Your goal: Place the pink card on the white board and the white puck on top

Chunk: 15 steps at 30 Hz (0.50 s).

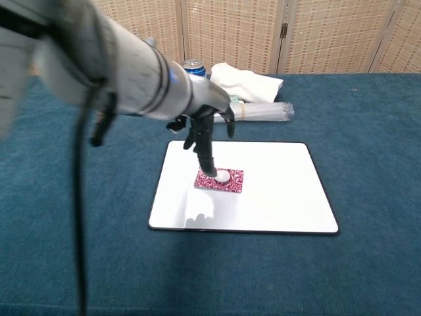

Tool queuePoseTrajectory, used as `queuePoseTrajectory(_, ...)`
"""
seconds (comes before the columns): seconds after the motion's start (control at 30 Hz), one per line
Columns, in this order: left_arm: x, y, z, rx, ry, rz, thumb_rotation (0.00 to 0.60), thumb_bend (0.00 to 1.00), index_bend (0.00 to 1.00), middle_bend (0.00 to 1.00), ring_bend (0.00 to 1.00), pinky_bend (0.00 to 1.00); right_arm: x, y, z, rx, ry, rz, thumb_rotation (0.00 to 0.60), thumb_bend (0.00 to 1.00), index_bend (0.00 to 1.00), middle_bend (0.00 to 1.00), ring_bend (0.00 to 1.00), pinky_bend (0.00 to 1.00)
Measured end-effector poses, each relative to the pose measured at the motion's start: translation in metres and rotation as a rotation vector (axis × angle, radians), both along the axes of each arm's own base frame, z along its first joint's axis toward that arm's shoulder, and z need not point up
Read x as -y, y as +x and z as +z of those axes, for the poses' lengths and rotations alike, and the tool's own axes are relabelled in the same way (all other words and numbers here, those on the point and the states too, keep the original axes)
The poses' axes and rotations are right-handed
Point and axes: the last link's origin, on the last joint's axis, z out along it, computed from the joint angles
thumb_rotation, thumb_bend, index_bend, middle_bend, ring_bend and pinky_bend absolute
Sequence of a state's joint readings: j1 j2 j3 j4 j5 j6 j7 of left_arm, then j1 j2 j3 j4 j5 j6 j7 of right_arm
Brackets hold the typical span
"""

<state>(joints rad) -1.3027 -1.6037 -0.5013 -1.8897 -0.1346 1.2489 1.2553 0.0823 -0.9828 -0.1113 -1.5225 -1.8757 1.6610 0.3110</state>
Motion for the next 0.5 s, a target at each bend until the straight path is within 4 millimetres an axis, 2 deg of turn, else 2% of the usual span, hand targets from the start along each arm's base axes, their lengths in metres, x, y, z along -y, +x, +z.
queuePoseTrajectory(0.1, 0.014, -0.028, 0.034, 0.011, 0.035, 0.0, 0.559, 0.25, 0.05, 0.39, 0.34, 0.51, 0.003, 0.0, -0.003, -0.007, -0.002, -0.009, 0.6, 0.25, 0.0, 0.0, 0.0, 0.0)
queuePoseTrajectory(0.13, 0.017, -0.039, 0.044, 0.017, 0.052, 0.004, 0.569, 0.25, 0.02, 0.3, 0.27, 0.4, 0.004, -0.001, -0.003, -0.011, -0.005, -0.013, 0.6, 0.25, 0.0, 0.0, 0.0, 0.0)
queuePoseTrajectory(0.17, 0.019, -0.053, 0.058, 0.024, 0.08, 0.01, 0.568, 0.25, 0.01, 0.23, 0.21, 0.37, 0.006, -0.001, -0.004, -0.018, -0.012, -0.02, 0.6, 0.25, 0.0, 0.0, 0.0, 0.0)
queuePoseTrajectory(0.23, 0.022, -0.074, 0.074, 0.038, 0.126, 0.02, 0.563, 0.25, 0.0, 0.13, 0.13, 0.33, 0.008, -0.001, -0.006, -0.03, -0.022, -0.029, 0.6, 0.25, 0.0, 0.0, 0.0, 0.0)
queuePoseTrajectory(0.3, 0.024, -0.098, 0.088, 0.058, 0.184, 0.023, 0.551, 0.25, 0.0, 0.09, 0.09, 0.3, 0.01, 0.0, -0.009, -0.047, -0.035, -0.04, 0.6, 0.25, 0.0, 0.0, 0.0, 0.0)
queuePoseTrajectory(0.5, 0.042, -0.165, 0.123, 0.132, 0.363, -0.023, 0.558, 0.25, 0.0, 0.07, 0.08, 0.28, 0.018, 0.0, -0.02, -0.106, -0.063, -0.082, 0.6, 0.25, 0.0, 0.0, 0.0, 0.0)
